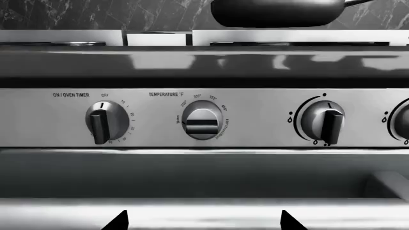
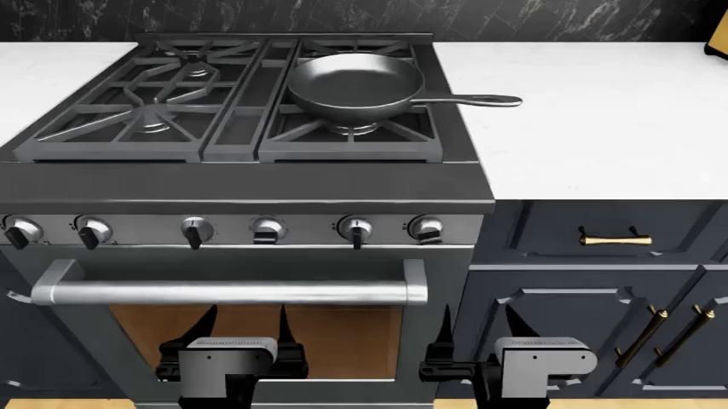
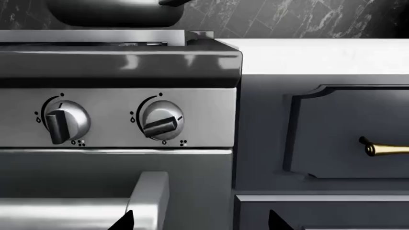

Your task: Turn off the front right burner of the stove.

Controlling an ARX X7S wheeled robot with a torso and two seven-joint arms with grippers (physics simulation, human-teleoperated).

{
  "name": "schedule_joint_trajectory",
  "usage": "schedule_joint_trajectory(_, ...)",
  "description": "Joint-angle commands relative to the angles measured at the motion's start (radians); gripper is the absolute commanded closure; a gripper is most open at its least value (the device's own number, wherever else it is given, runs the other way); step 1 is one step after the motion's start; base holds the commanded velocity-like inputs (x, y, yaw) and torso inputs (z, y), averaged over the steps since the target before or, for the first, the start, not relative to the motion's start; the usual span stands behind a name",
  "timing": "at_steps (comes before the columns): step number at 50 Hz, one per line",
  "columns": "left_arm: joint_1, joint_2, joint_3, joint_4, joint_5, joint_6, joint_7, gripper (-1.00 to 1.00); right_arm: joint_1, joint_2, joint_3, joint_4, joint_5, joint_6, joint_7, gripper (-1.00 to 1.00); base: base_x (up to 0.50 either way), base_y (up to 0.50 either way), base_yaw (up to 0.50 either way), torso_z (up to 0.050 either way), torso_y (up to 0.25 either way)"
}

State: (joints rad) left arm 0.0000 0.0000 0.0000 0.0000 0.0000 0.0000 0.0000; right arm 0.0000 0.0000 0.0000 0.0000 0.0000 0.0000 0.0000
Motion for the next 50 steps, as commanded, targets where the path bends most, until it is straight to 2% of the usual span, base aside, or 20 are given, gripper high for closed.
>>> schedule_joint_trajectory(1,0.001,-0.015,0.019,0.001,-0.018,0.001,-0.017,-1.00,0.002,0.016,-0.018,0.004,0.014,-0.001,0.021,-1.00,0.00,0.00,0.00,0.000,0.000)
schedule_joint_trajectory(17,-0.005,-0.058,0.078,-0.026,-0.057,-0.003,-0.049,-1.00,-0.005,0.063,-0.086,-0.004,0.035,0.011,0.048,-1.00,0.00,0.00,0.00,0.000,0.000)
schedule_joint_trajectory(50,-0.018,-0.096,0.128,-0.047,-0.092,-0.010,-0.093,-1.00,0.007,0.103,-0.136,0.001,0.060,0.009,0.097,-1.00,0.00,0.02,0.00,0.000,0.000)
